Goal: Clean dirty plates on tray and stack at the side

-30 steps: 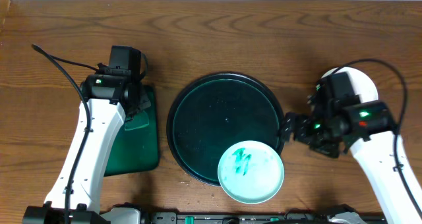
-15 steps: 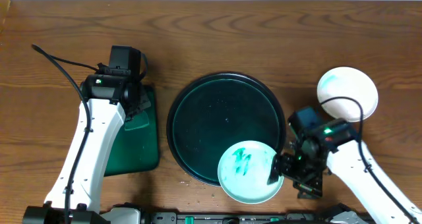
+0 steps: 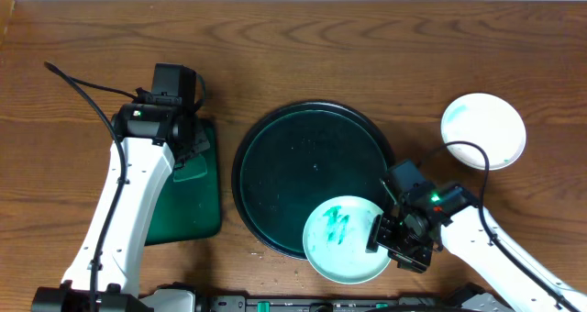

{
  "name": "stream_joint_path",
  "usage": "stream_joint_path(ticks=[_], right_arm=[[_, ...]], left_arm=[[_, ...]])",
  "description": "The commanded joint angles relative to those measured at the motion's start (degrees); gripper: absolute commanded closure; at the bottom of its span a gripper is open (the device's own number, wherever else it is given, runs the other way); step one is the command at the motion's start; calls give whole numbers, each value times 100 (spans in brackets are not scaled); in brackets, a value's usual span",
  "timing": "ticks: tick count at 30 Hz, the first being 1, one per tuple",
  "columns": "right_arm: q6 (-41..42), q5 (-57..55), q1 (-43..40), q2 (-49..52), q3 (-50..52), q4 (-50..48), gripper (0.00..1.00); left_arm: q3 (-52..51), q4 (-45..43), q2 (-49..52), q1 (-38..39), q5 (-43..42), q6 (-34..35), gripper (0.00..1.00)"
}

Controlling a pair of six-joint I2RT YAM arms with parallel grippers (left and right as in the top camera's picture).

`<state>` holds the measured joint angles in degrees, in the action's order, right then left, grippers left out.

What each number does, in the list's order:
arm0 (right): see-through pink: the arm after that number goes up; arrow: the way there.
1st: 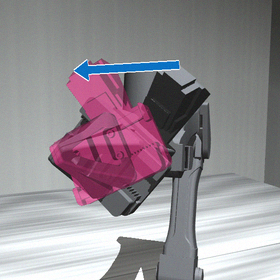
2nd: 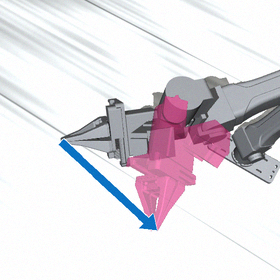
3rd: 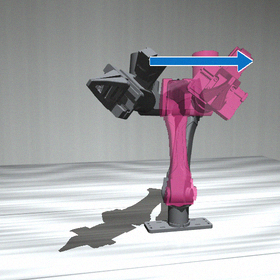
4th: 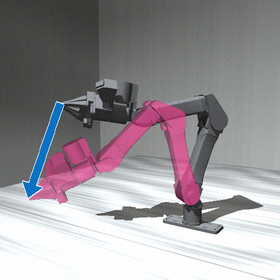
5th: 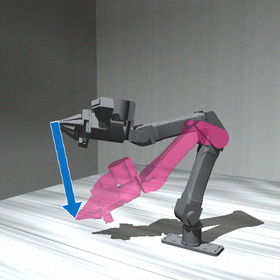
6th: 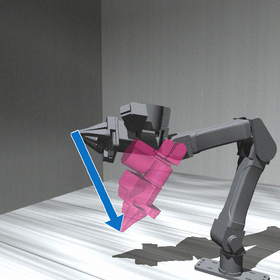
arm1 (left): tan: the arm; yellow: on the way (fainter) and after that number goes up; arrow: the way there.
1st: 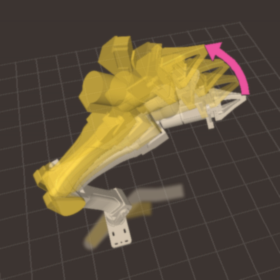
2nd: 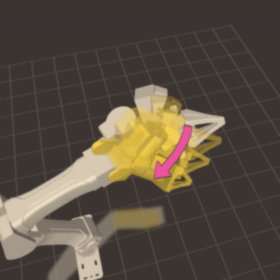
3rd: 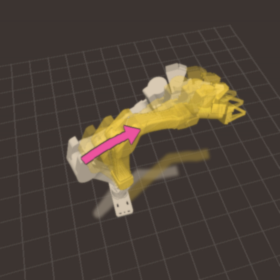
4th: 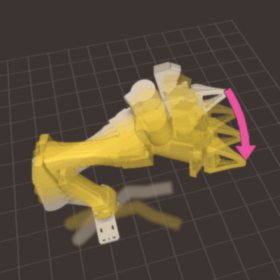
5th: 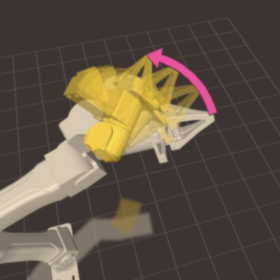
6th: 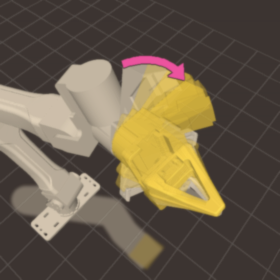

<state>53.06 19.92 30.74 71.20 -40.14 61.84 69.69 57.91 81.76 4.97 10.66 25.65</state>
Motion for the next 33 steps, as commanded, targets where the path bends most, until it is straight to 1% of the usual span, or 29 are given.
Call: stream_joint_path(ticks=[1, 3, 6, 7, 8, 14, 19, 21, 22, 25, 30, 33], right_arm=[[402, -203, 33, 118, 251, -61, 39], [415, -291, 33, 136, 313, -79, 45], [442, -592, 44, 146, 315, -166, 86], [466, -697, 44, 146, 313, -208, 95], [483, -780, 42, 146, 313, -256, 97], [317, -1211, 44, 146, 313, -726, 99], [-625, -1368, 46, 146, 271, -1419, 99], [-1268, -1362, 44, 144, 175, -1808, 99], [-1342, -1362, 44, 146, 151, -1847, 99], [-1899, -1397, 33, 146, -74, -2164, 99], [-1926, -1259, -208, 275, -127, -2723, 99], [-1956, -1099, -389, 767, -127, -2872, 99]], left_arm=[[76, 11, -9, -31, 31, -31, 93], [76, 11, -9, -31, 31, -31, 93], [76, 11, -9, -31, 31, -31, 93], [76, 11, -9, -31, 31, -31, 93], [76, 11, -9, -31, 31, -31, 93], [76, 15, -9, -31, 31, -31, 93], [76, 13, -9, -31, 31, -31, 93], [76, 11, -9, -31, 31, -31, 93], [76, 13, -9, -31, 31, -31, 93], [76, 13, -9, -31, 31, -31, 93], [31, 11, 9, -31, -2, -31, 93], [-74, 7, 151, -31, -120, -31, 93]])
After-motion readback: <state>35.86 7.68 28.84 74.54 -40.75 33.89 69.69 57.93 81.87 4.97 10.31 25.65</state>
